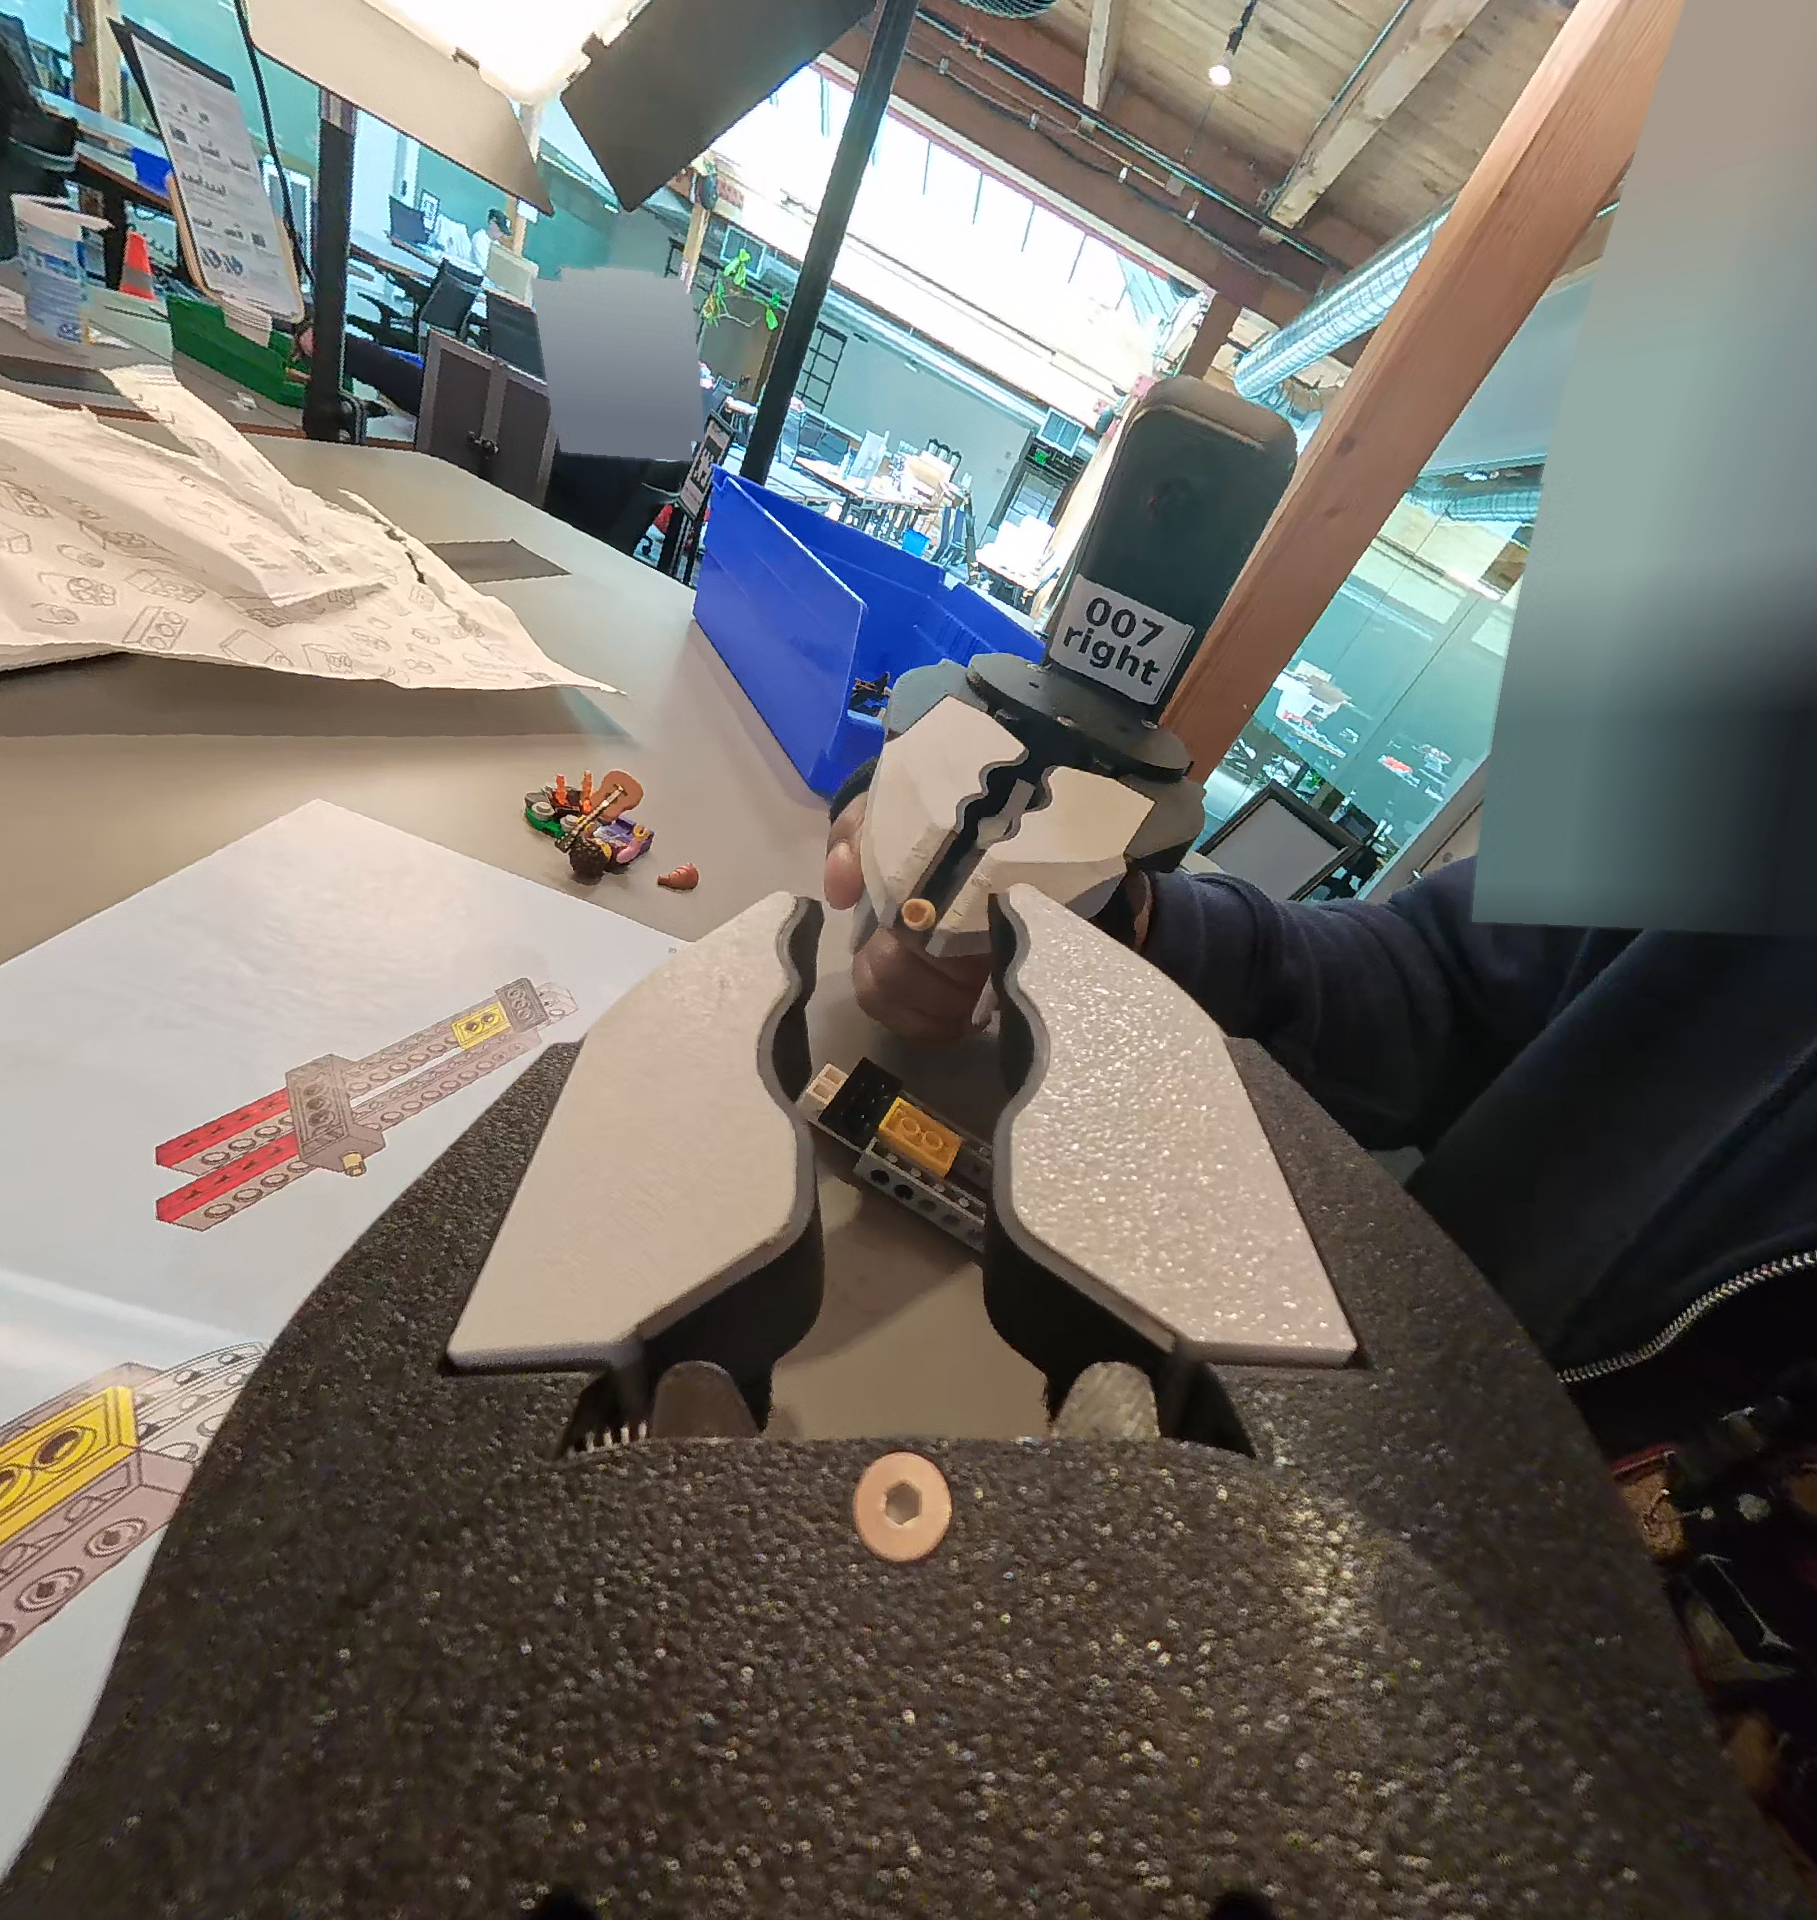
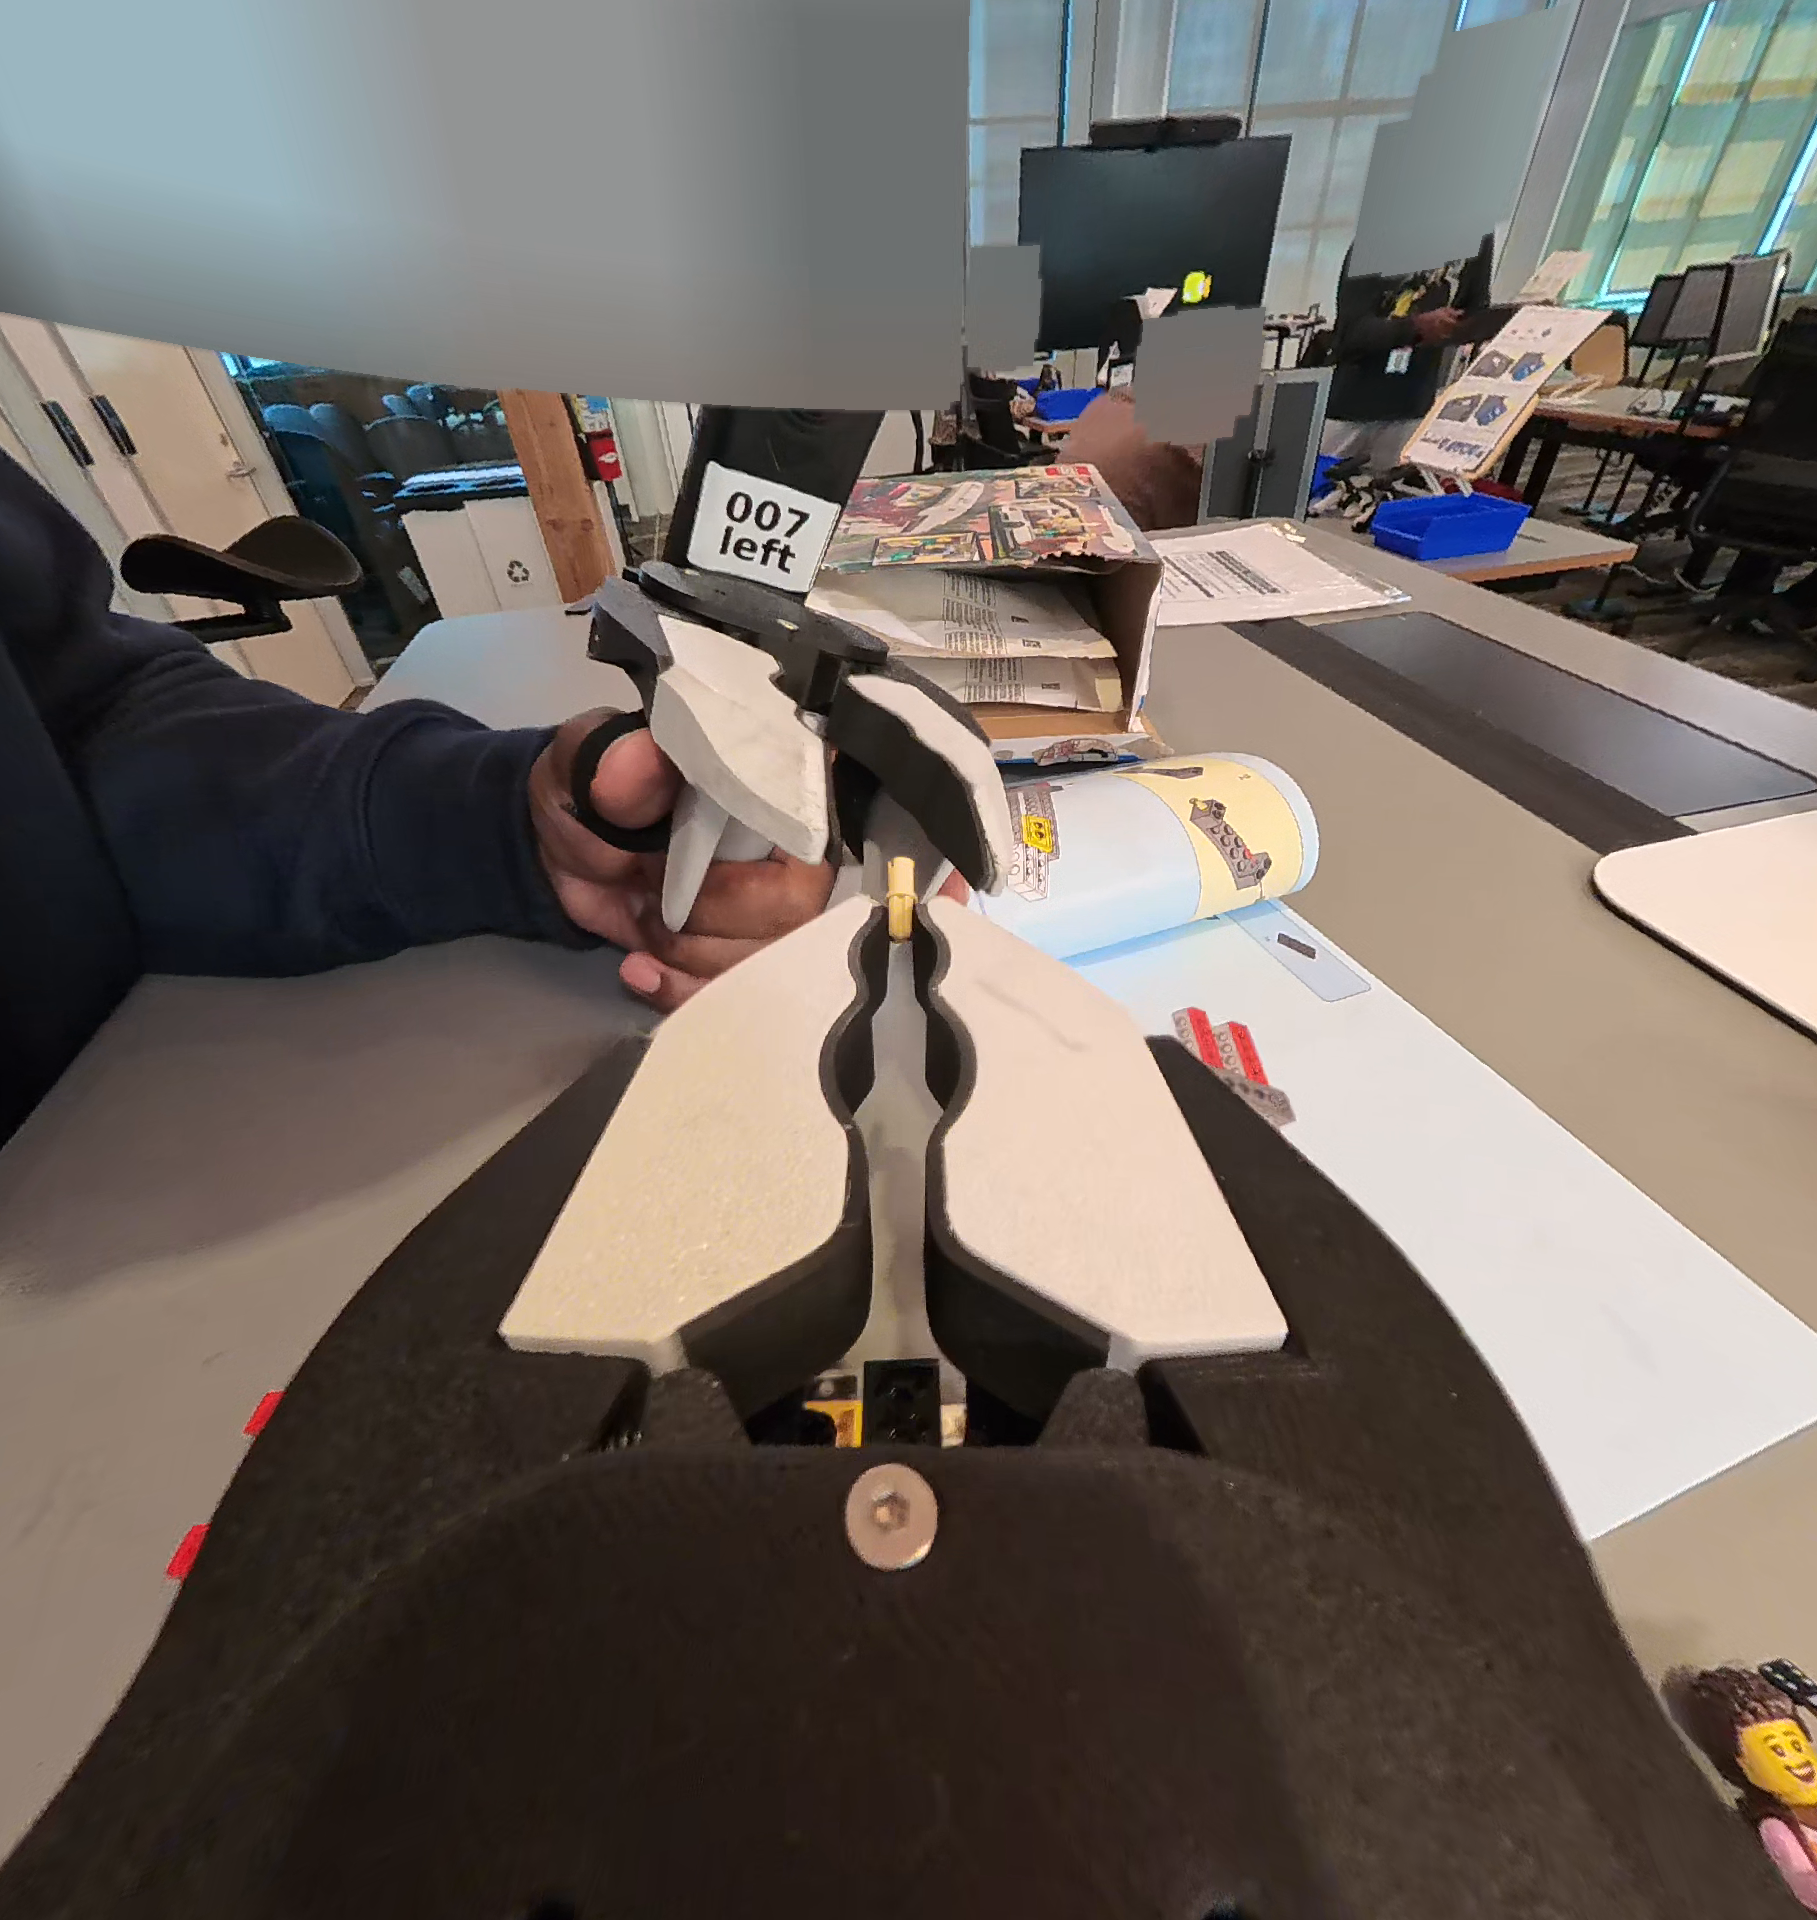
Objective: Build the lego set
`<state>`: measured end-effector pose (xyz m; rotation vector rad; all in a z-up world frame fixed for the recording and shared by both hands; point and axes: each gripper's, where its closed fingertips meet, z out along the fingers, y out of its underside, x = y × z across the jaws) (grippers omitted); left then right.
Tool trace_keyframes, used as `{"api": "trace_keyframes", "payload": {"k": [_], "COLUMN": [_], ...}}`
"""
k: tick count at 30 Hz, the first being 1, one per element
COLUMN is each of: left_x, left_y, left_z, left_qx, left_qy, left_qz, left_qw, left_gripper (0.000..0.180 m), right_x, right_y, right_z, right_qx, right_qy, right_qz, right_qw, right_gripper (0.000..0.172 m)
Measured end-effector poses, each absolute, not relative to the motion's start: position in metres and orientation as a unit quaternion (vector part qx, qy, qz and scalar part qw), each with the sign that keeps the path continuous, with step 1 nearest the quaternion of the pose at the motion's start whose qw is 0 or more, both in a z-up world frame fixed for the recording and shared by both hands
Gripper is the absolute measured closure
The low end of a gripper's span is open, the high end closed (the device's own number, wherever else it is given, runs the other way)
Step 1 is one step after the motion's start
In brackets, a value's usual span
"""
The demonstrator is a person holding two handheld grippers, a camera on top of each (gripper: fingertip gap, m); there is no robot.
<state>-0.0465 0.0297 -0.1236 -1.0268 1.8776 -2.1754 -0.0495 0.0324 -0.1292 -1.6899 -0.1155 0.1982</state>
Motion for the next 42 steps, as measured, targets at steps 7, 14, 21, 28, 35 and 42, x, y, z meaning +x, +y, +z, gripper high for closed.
{"api": "trace_keyframes", "payload": {"k": [7, 14, 21, 28, 35, 42], "left_x": [-0.045, -0.044, -0.044, -0.044, -0.044, -0.045], "left_y": [0.03, 0.032, 0.031, 0.033, 0.032, 0.032], "left_z": [-0.129, -0.127, -0.128, -0.128, -0.128, -0.128], "left_qx": [-0.348, -0.369, -0.372, -0.374, -0.372, -0.372], "left_qy": [0.626, 0.59, 0.592, 0.594, 0.596, 0.596], "left_qz": [-0.697, -0.718, -0.715, -0.712, -0.711, -0.711], "left_qw": [0.045, -0.018, -0.019, -0.014, -0.015, -0.016], "left_gripper": [0.148, 0.148, 0.148, 0.148, 0.148, 0.148], "right_x": [-0.045, -0.029, -0.022, -0.019, -0.018, -0.019], "right_y": [0.03, 0.02, 0.016, 0.016, 0.016, 0.017], "right_z": [-0.13, -0.114, -0.11, -0.112, -0.115, -0.118], "right_qx": [-0.754, -0.729, -0.721, -0.724, -0.729, -0.733], "right_qy": [-0.032, 0.001, 0.019, 0.024, 0.026, 0.023], "right_qz": [0.11, 0.122, 0.126, 0.121, 0.118, 0.116], "right_qw": [0.647, 0.673, 0.682, 0.679, 0.674, 0.669], "right_gripper": [0.168, 0.168, 0.168, 0.168, 0.168, 0.168]}}
